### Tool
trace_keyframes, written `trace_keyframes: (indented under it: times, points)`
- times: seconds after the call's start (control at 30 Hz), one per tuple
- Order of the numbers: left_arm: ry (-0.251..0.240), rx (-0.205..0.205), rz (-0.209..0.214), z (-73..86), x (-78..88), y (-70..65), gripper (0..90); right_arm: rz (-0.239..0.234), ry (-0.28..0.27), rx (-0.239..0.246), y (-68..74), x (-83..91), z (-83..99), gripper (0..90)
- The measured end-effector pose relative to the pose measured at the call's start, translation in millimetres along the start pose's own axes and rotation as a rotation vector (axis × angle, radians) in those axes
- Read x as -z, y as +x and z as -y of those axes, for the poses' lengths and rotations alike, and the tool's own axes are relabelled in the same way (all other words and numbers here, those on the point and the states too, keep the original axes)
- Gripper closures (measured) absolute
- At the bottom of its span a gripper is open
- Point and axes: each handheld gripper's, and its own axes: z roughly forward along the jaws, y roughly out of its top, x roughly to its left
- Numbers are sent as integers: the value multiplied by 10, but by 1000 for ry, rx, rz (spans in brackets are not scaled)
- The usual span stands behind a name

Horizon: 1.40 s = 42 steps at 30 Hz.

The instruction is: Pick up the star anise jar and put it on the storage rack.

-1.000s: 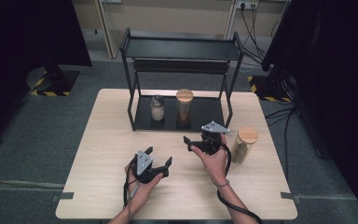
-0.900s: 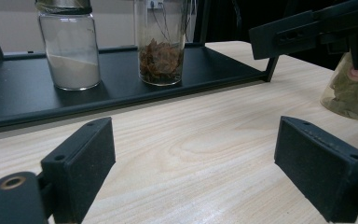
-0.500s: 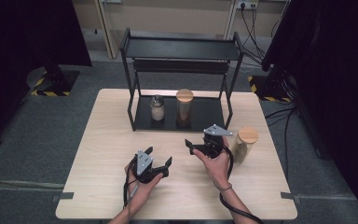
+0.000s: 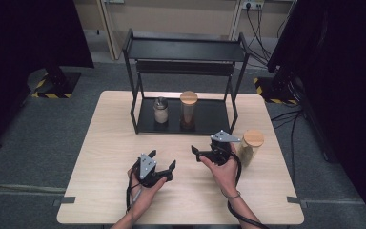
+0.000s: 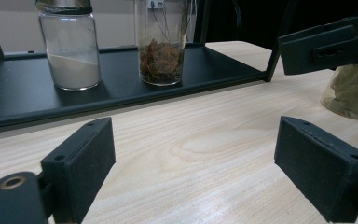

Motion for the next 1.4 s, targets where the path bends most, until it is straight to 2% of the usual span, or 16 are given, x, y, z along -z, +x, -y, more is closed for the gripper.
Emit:
trace_keyframes:
  times: [1.4]
  points:
    - [0, 3, -3, 0, -1, 1, 117, -48, 23, 9, 58, 359, 276, 25]
